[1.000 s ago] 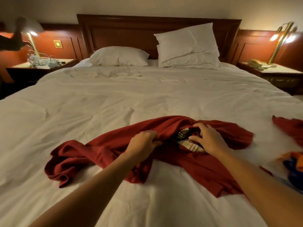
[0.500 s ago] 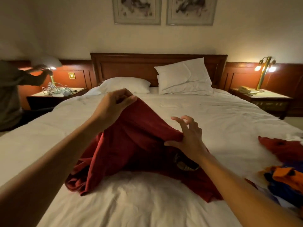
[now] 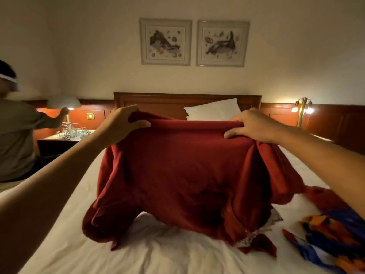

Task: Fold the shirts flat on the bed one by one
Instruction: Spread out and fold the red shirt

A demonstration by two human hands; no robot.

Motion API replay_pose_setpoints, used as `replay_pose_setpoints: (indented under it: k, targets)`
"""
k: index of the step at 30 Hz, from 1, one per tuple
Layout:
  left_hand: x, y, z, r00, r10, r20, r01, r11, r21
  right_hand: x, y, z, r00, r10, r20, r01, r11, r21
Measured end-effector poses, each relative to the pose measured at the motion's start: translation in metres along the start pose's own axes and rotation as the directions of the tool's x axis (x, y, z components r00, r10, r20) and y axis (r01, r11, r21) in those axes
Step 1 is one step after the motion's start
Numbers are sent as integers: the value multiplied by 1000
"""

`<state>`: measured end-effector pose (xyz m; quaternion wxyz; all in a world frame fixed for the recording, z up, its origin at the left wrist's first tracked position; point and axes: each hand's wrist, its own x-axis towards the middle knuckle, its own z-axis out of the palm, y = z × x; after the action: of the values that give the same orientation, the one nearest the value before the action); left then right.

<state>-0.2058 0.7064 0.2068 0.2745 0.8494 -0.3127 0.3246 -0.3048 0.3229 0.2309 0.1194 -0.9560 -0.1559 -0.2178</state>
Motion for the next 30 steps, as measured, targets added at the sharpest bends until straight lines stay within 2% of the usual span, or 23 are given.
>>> replay_pose_setpoints:
  k: [4, 7, 10, 12, 15, 18, 20, 23, 24, 25, 27, 28, 30]
  targets:
    - [24, 18, -19, 994, 58, -89, -54, 997, 47, -5, -12, -45, 992, -71, -106, 62, 995, -81]
    - [40, 32, -36, 996, 68, -57, -66, 997, 37, -7, -16, -70, 980, -62, -190, 34, 988, -148]
    - [42, 44, -44, 999, 39, 18, -38, 999, -25, -17, -18, -78, 973, -24, -229, -9, 990, -143]
    - [34, 49, -42, 997, -41, 65, 52, 983, -176, -28, -16, -72, 976, 2, -218, -36, 988, -151]
    - [11, 55, -40, 964, -174, 201, 251, 845, -472, -43, -15, -61, 983, 41, -176, -78, 974, -211]
    - [0, 61, -51, 956, -223, 188, 289, 807, -514, -48, -21, -67, 972, 38, -233, -99, 962, -256]
    - [2, 72, -65, 971, -227, 78, 235, 837, -494, -45, -35, -80, 956, -6, -294, -69, 967, -244]
    - [9, 99, -80, 978, -145, -149, 107, 964, -243, -32, -64, -96, 935, -67, -349, 44, 996, -74]
    - [11, 110, -83, 973, -142, -183, 95, 965, -244, -28, -75, -99, 938, -76, -339, 81, 997, 0]
    - [13, 120, -83, 968, -179, -177, 110, 932, -344, -26, -86, -99, 947, -82, -311, 111, 991, 77]
    - [16, 138, -83, 956, -280, -84, 167, 758, -630, -24, -101, -99, 961, -80, -266, 152, 953, 261]
    - [16, 143, -84, 948, -318, -32, 198, 663, -722, -25, -104, -99, 960, -70, -270, 168, 918, 359]
    - [16, 146, -87, 938, -346, 1, 209, 563, -799, -30, -106, -100, 950, -28, -311, 194, 831, 521]
